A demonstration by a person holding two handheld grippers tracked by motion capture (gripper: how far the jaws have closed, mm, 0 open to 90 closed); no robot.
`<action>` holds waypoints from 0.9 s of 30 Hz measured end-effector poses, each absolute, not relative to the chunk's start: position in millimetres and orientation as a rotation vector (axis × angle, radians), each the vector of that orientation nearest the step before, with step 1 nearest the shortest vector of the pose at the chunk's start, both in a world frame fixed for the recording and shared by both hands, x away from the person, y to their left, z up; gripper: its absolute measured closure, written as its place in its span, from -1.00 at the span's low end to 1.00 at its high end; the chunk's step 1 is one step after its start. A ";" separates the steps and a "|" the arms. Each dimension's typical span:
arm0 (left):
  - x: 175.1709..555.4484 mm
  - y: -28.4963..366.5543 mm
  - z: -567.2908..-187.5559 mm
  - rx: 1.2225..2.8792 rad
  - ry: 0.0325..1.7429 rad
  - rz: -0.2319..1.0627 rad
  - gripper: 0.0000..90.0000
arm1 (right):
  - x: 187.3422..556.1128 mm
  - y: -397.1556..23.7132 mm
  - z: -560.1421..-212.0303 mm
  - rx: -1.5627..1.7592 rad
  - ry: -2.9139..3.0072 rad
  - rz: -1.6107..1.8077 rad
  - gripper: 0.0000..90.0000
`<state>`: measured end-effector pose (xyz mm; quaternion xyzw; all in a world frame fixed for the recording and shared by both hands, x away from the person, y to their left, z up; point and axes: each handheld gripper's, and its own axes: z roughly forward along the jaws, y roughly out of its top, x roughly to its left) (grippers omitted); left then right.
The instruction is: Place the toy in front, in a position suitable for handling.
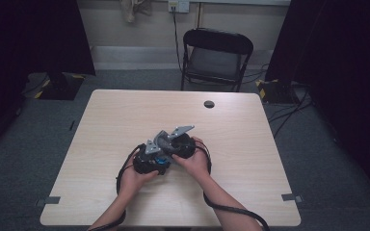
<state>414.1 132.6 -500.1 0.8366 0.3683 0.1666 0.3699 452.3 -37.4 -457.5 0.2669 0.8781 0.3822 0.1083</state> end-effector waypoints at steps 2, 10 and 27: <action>413.7 131.9 -500.5 2.137 0.954 0.417 -0.49 | 455.3 -38.2 -456.0 0.794 2.573 1.114 0.63; 413.6 132.1 -500.6 2.137 0.953 0.417 -0.49 | 473.7 -50.4 -453.3 0.868 2.529 1.101 0.62; 413.3 132.2 -500.6 2.137 0.954 0.415 -0.49 | 501.0 -65.2 -453.8 0.974 2.462 1.013 0.63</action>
